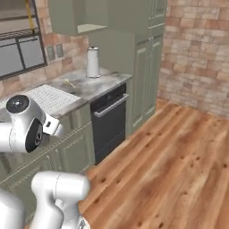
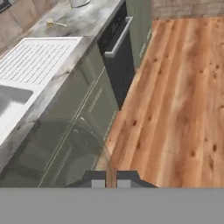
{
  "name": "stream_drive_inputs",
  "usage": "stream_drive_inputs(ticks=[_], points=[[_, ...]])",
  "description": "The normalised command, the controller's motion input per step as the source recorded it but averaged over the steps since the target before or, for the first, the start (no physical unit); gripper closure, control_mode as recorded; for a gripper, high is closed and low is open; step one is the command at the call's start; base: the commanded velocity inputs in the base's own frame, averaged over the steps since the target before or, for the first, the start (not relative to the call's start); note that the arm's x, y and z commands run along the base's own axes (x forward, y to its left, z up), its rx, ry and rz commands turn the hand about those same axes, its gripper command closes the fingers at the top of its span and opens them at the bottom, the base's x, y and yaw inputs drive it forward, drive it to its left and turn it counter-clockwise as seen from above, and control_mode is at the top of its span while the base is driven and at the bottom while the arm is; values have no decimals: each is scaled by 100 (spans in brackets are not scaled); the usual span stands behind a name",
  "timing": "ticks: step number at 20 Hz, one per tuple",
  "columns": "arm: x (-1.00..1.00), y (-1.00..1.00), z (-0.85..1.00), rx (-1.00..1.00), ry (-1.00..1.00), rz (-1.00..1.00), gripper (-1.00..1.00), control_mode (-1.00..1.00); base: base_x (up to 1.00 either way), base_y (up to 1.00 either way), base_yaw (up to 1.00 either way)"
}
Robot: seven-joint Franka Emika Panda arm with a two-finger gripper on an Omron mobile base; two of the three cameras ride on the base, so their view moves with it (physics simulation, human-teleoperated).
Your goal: Move the glass cup from next to the sink to the open cabinet. Then, move the bowl with the cucumber to the fridge to clear the area for faucet cleaning.
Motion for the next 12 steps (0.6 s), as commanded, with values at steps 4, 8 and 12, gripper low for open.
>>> stream_drive_inputs(ticks=[4,8,12], points=[[0,0,0,0,0,0,100,100,100,-71,-49],[0,0,0,0,0,0,100,100,100,-62,-21],[0,0,0,0,0,0,100,100,100,-24,-3]])
